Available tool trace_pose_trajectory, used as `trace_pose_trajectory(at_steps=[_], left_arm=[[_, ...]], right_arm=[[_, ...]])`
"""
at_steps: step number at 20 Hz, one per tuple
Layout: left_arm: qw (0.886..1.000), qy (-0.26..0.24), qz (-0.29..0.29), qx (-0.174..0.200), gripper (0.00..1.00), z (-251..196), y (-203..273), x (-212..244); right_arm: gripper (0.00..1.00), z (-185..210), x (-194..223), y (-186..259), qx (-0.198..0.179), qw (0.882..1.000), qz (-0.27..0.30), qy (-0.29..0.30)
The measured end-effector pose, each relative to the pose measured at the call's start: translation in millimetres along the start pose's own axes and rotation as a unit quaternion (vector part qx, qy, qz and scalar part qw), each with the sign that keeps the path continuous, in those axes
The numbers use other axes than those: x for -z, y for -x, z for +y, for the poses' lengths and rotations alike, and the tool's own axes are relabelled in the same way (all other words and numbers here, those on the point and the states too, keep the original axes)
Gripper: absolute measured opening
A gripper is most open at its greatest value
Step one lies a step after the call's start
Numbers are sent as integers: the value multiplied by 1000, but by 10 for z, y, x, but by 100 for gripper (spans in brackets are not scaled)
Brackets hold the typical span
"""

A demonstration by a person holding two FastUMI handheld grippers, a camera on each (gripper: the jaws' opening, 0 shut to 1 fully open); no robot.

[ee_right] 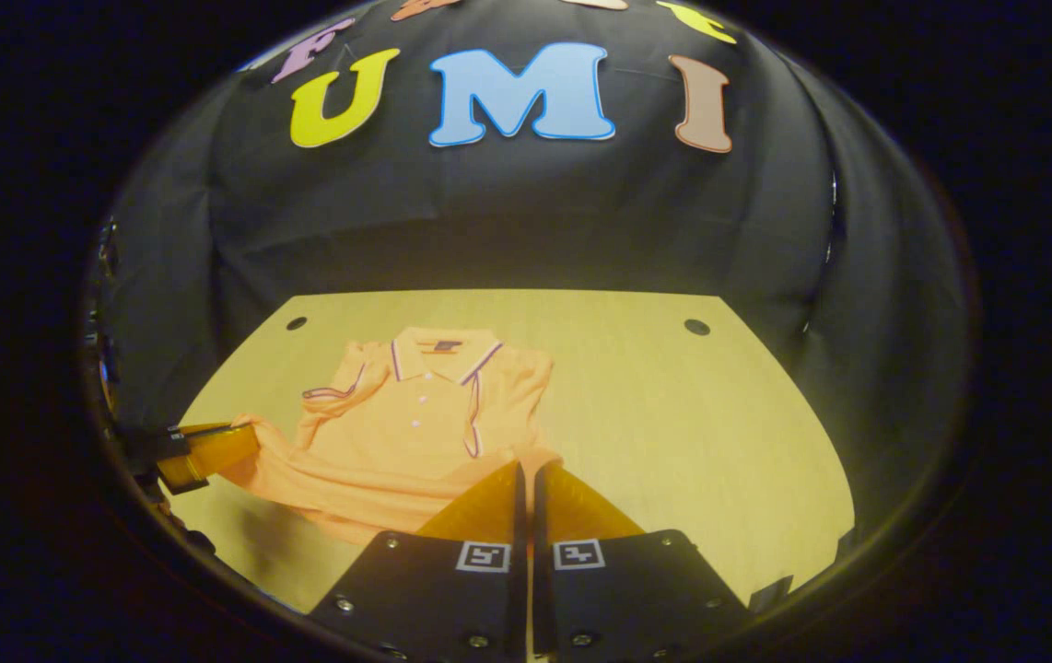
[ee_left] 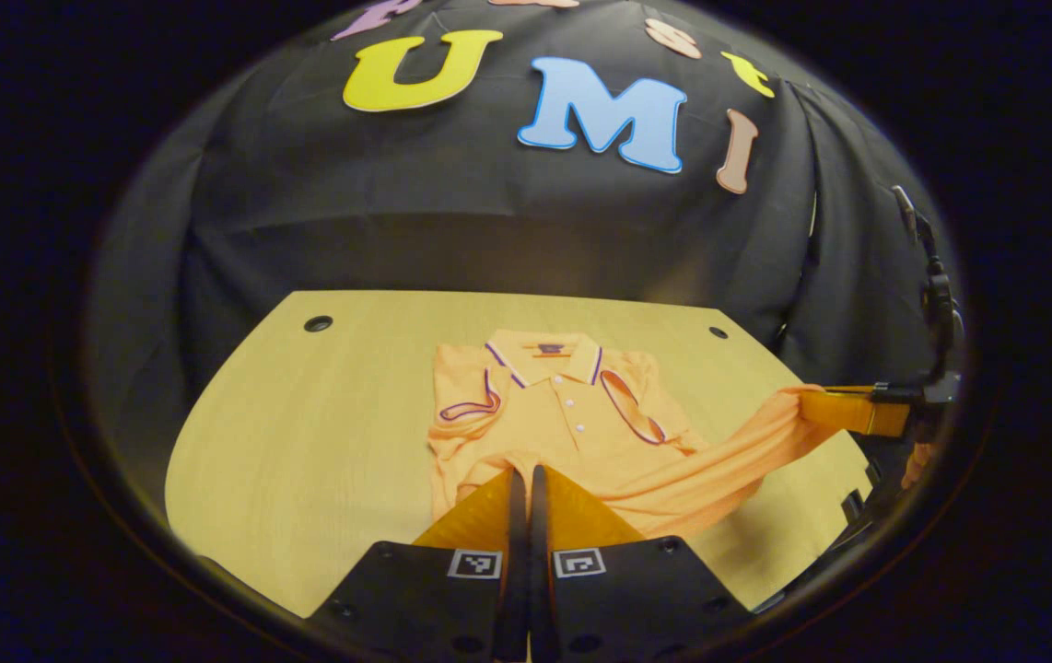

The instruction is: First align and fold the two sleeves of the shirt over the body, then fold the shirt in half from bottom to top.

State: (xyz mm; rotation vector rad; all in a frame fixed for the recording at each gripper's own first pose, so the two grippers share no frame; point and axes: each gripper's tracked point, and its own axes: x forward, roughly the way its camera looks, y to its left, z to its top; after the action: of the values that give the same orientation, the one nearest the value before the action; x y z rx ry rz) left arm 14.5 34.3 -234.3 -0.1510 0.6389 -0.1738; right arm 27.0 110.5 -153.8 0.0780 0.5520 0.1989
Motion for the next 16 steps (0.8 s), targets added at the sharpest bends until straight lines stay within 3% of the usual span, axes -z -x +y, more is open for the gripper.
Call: trace_pose_trajectory(at_steps=[4,16], left_arm=[[1000,1,-10,4,6,134,-446,-233],[998,29,-63,-14,6,410,-1239,-942]], right_arm=[[3,59,-283,-350,15,1000,-9,1],[3,236,-951,-1168,6,999,-39,9]])
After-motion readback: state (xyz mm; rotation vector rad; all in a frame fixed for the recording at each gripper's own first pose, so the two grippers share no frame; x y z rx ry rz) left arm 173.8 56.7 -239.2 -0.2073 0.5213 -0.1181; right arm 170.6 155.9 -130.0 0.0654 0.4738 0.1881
